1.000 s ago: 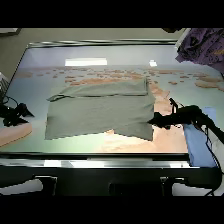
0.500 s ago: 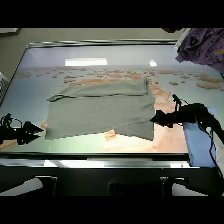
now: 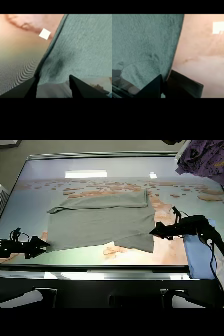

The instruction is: Fold the clothes and pants, and hang the long-sleeved shirts on hangers.

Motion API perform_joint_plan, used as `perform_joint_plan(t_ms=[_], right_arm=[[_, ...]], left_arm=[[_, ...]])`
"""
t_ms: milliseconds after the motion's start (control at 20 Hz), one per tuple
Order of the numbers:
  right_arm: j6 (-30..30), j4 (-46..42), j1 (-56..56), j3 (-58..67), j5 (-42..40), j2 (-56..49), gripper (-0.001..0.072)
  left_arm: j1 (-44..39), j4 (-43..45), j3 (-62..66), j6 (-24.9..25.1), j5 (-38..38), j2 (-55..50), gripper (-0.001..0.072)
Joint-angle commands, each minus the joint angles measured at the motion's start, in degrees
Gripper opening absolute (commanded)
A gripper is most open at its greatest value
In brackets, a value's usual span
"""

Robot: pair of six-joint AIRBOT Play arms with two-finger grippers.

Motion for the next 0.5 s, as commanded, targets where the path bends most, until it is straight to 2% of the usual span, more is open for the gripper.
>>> perform_joint_plan(t_ms=[0,200,450], right_arm=[[0.2,0.0,0.0,0.0,-0.8,0.0,0.0037],[0.2,0.0,0.0,0.0,-0.8,0.0,0.0037],[0.2,0.0,0.0,0.1,-1.2,0.0,0.0037]], left_arm=[[0.7,2.9,0.1,-0.6,-1.6,1.0,0.0443],[5.9,2.5,1.0,-0.9,-0.5,7.1,0.0443],[4.5,2.4,-1.8,-1.4,-1.0,3.4,0.0443]])
